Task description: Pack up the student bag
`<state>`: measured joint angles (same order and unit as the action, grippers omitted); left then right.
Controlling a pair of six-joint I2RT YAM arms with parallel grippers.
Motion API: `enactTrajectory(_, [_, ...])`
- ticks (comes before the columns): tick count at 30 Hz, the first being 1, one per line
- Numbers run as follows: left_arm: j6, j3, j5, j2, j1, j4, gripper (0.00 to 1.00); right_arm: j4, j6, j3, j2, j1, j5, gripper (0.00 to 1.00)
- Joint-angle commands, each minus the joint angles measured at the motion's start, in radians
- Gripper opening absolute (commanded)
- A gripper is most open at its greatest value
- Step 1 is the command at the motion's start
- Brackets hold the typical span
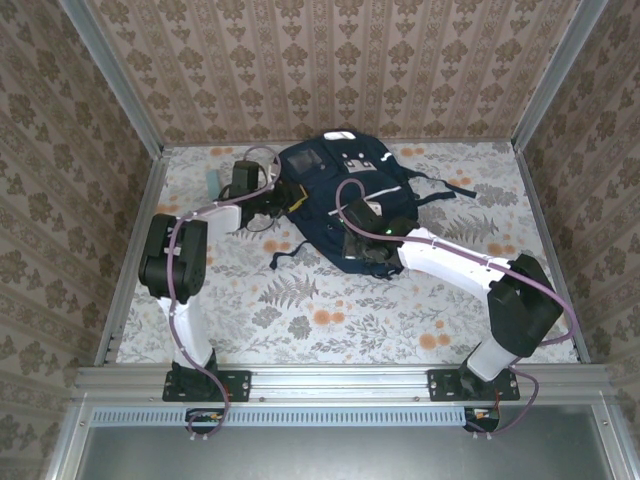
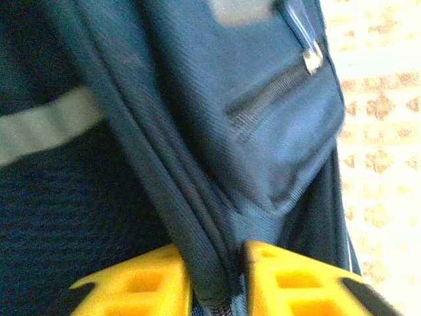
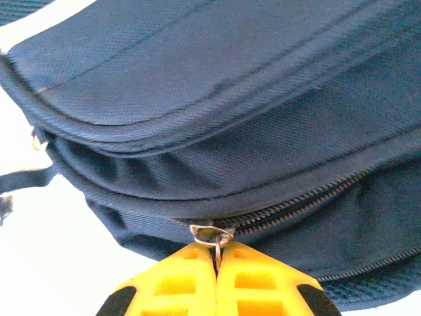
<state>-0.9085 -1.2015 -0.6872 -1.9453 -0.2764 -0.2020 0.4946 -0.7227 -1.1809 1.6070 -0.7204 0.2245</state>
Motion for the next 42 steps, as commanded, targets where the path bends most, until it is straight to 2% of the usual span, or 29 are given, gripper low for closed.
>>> enactTrajectory(1, [0.058,0.013,0.094,0.088,0.068,0.041,0.4,-0.103,0.077,-0.029,0.025,-0.011,-0.159,0.0])
enactTrajectory(5, [0.084,0.1,0.138,0.212,0.105,0.117,0.56,-0.166,0.109,-0.122,0.107,-0.039,-0.266,0.0])
enactTrajectory(13, [0.028,0.317,0.143,0.474,0.128,0.159,0.63,-0.238,0.117,-0.3,0.273,-0.069,-0.396,0.0])
enactTrajectory(20, [-0.065,0.458,0.051,0.563,0.107,0.043,0.54,-0.248,0.115,-0.325,0.308,-0.071,-0.416,0.0])
enactTrajectory(22, [-0.1,0.478,-0.005,0.555,0.09,-0.015,0.5,-0.248,0.115,-0.311,0.301,-0.07,-0.412,0.0])
enactTrajectory(28, [-0.145,0.478,-0.021,0.514,0.046,-0.101,0.41,-0.26,0.109,-0.27,0.283,-0.071,-0.412,0.0])
enactTrajectory(34, [-0.165,0.456,-0.013,0.462,0.016,-0.103,0.39,-0.268,0.106,-0.255,0.266,-0.068,-0.407,0.0])
enactTrajectory(39, [-0.174,0.459,0.009,0.439,0.0,-0.105,0.46,-0.274,0.105,-0.247,0.263,-0.069,-0.407,0.0])
enactTrajectory(42, [-0.179,0.453,0.003,0.419,-0.009,-0.126,0.43,-0.277,0.105,-0.246,0.263,-0.069,-0.416,0.0])
